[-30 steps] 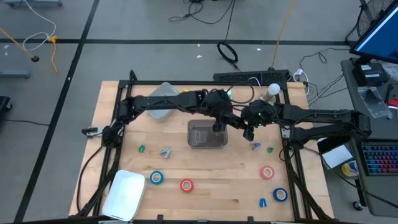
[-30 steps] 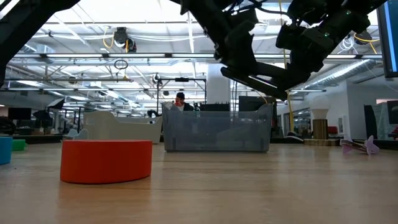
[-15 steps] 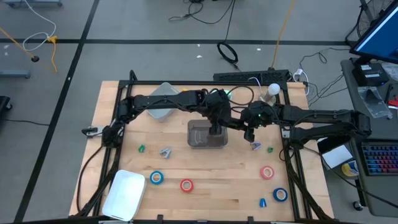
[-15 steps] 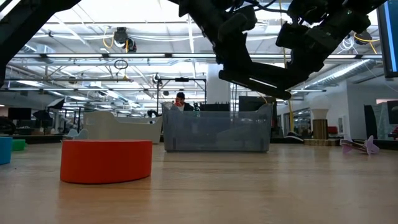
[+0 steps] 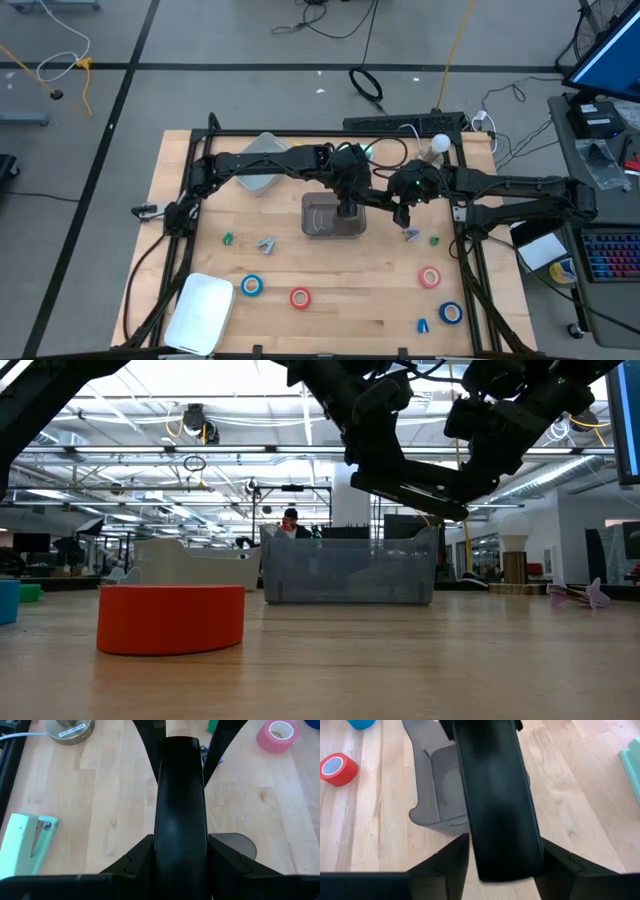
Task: Pick and place Stapler, Stapler remover, tape
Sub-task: Put the black stapler into the white bin
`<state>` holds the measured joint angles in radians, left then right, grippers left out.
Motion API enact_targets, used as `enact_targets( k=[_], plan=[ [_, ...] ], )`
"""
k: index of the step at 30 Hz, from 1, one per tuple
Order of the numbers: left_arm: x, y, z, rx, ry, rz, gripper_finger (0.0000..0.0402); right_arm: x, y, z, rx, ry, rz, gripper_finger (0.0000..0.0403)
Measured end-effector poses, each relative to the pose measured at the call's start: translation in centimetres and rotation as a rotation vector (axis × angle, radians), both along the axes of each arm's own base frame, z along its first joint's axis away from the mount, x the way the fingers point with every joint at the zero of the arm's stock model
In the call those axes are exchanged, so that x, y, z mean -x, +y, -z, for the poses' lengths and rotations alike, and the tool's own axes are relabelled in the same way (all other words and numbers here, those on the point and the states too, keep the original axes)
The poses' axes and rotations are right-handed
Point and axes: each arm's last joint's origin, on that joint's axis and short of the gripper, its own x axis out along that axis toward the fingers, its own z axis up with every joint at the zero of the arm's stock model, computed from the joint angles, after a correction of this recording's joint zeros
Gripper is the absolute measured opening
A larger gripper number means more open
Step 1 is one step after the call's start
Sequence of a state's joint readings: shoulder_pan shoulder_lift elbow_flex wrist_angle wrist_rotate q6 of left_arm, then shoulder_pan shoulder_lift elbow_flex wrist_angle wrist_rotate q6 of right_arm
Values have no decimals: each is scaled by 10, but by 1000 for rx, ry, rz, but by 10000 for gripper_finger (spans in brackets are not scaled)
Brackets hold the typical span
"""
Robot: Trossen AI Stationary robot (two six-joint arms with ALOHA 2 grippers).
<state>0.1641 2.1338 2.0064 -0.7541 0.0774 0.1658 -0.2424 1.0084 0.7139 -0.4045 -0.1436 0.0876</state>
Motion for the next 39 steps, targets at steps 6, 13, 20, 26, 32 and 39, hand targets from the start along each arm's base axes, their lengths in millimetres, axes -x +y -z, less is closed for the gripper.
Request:
enact_targets(
  k=[6,13,20,26,32,39],
  plan=[
    [6,2,-3,-26,40,-17,140,3,1,-2,6,-7,-13,220],
    [33,12,-26,-169,132,-240,140,16,5,-12,11,-31,-27,234],
    [76,0,-63,1,181,-512,140,27,3,-19,90,-42,24,224],
    [121,-43,-80,154,365,-754,140,27,2,-20,100,-53,29,223],
    [145,-99,-98,292,324,-891,140,27,2,-20,125,-52,22,221],
    [163,-160,-96,371,266,-1025,140,27,1,-20,157,-51,18,221]
  ],
)
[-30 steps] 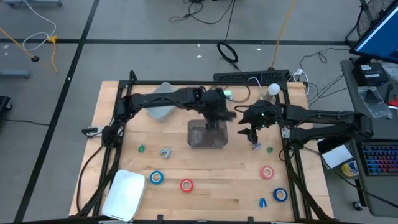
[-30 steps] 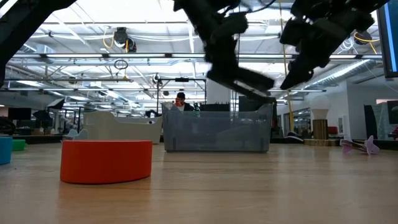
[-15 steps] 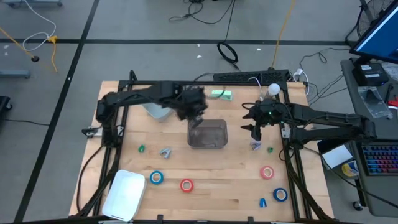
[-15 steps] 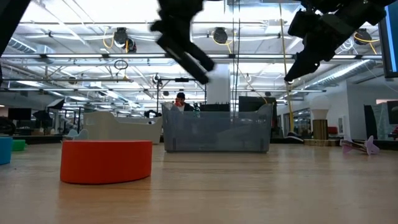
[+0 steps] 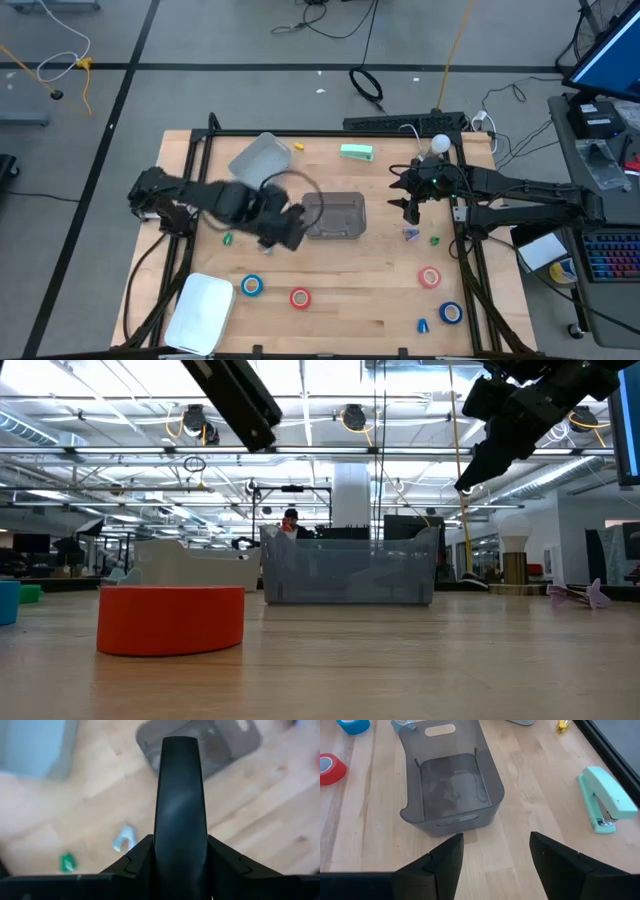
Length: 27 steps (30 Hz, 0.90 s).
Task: Pick and place Stapler, Stapler remover, tape
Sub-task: Put the black stapler into the white bin
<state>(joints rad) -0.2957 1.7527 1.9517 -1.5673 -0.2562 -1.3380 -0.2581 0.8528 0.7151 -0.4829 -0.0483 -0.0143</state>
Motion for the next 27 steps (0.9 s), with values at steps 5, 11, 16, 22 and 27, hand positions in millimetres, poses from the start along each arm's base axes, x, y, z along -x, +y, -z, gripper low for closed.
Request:
enact_targets(
  k=[5,11,16,22,27],
  plan=[
    [15,-41,24,105,95,-62,140,0,0,0,0,0,0,218],
    [38,-84,34,185,142,-158,140,0,0,0,0,0,-1,215],
    [66,-113,27,250,141,-232,140,0,0,0,0,0,-1,217],
    [96,-145,28,316,204,-312,140,0,0,0,0,1,-1,213],
    [114,-159,28,335,234,-354,139,0,0,0,-1,0,0,212]
  ],
)
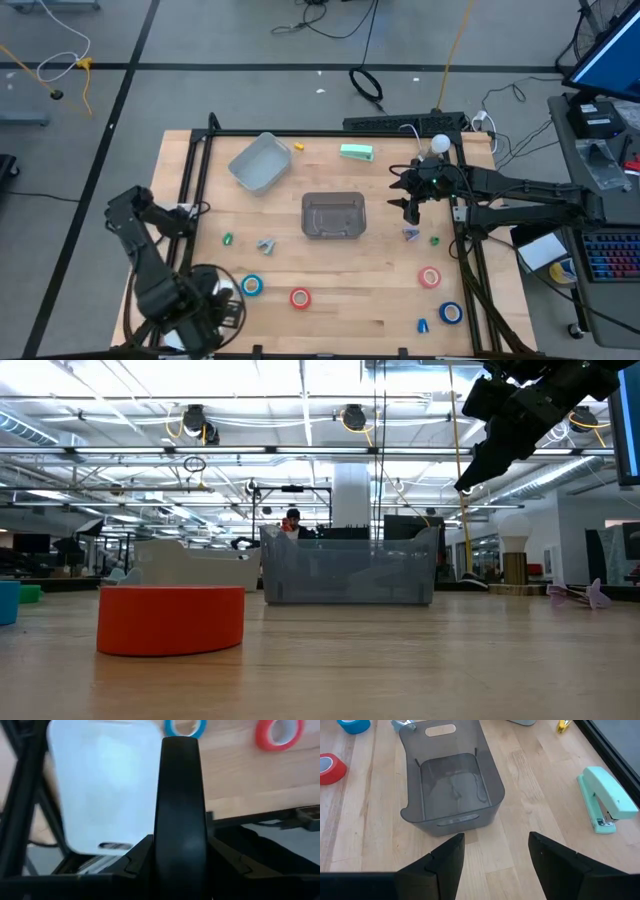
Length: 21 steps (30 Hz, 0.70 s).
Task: Pick and place Stapler, Stapler remover, tape
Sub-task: Put the black stapler into the white bin
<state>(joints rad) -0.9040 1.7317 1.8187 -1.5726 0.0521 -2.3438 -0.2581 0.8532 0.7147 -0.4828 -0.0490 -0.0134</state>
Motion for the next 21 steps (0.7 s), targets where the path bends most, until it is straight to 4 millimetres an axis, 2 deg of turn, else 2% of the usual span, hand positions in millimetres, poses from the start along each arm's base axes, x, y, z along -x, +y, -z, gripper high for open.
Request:
enact_targets(
  k=[6,12,21],
  plan=[
    [10,-8,1,40,62,0,140,0,0,0,0,0,1,212],
    [12,-6,23,-32,116,10,139,0,0,0,-3,0,2,211],
    [23,-12,29,-22,178,45,139,0,0,0,-10,-2,8,210]
  ],
)
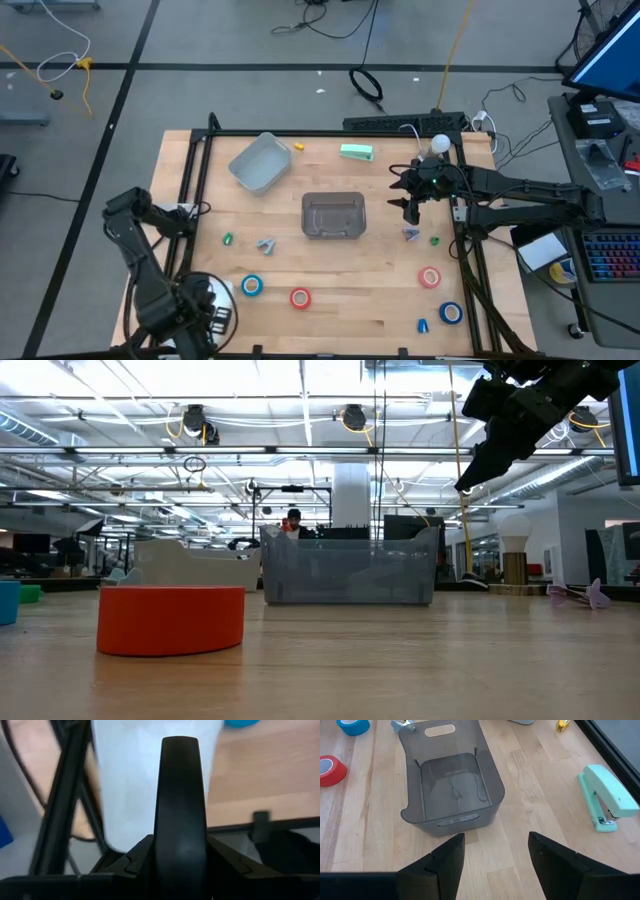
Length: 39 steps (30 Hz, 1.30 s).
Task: Pick and place Stapler, Stapler remover, tape
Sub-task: Put the black stapler into the white bin
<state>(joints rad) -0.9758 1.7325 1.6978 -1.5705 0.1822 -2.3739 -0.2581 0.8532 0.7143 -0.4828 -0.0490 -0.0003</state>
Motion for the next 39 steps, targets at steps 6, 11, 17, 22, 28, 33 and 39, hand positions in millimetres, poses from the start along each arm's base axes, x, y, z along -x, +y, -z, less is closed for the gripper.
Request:
enact_targets(
  k=[6,11,17,22,28,33,39],
  plan=[
    [5,0,14,-60,15,6,139,0,0,0,0,0,0,210],
    [7,4,29,-113,44,25,139,0,0,0,-13,-3,11,210],
    [11,5,39,-170,31,45,139,0,0,0,-17,-3,14,210],
    [15,5,44,-194,35,73,139,0,0,0,-17,-3,14,210],
    [19,1,45,-180,36,88,139,0,0,0,-17,-3,14,210],
    [14,-8,55,-158,25,85,139,0,0,0,-16,-4,14,210],
    [12,-13,65,-182,46,83,139,0,0,0,-12,-3,11,210]
  ],
)
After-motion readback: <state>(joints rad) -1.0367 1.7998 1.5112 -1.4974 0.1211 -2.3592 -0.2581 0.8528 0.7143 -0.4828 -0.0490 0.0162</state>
